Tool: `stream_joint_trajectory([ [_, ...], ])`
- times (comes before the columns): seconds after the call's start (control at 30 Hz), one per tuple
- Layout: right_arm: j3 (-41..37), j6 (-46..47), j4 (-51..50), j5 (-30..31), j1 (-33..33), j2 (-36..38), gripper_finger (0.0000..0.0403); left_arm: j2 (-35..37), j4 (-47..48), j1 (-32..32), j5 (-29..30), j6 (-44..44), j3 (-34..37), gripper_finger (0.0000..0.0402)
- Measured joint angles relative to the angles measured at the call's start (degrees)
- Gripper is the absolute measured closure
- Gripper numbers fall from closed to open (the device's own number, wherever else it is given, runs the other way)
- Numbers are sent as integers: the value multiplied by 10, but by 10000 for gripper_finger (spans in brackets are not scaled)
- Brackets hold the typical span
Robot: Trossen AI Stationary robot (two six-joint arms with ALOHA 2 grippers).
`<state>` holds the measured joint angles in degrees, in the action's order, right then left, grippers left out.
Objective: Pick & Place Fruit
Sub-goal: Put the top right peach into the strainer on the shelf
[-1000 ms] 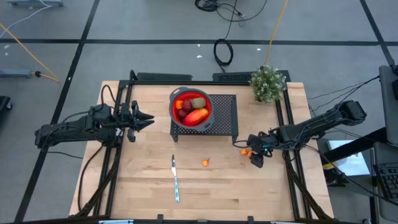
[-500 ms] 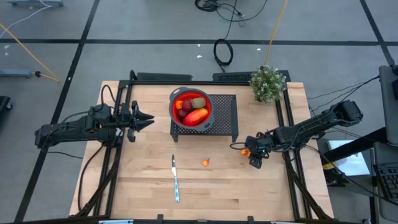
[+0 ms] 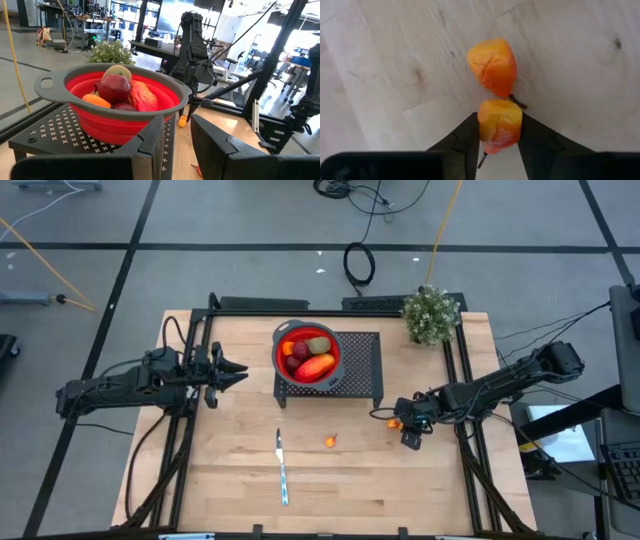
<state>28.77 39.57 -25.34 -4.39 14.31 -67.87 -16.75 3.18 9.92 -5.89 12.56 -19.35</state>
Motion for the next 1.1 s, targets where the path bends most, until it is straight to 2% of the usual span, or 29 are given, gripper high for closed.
stream_joint_trajectory([
  [0.33, -2, 46, -15, -90, 1, 53, 300, 0, 0, 0, 0, 11, 0, 307],
  [0.7, -2, 128, 1, -186, 1, 161, 300, 0, 0, 0, 0, 15, 0, 307],
  [0.83, -2, 166, 64, -199, 1, 199, 299, 0, 0, 0, 0, 17, 0, 307],
  [0.97, -1, 197, 170, -194, 0, 219, 298, 0, 0, 0, 0, 18, 0, 307],
  [1.1, -1, 204, 282, -161, 0, 222, 301, -1, 0, 0, 0, 18, 0, 307],
])
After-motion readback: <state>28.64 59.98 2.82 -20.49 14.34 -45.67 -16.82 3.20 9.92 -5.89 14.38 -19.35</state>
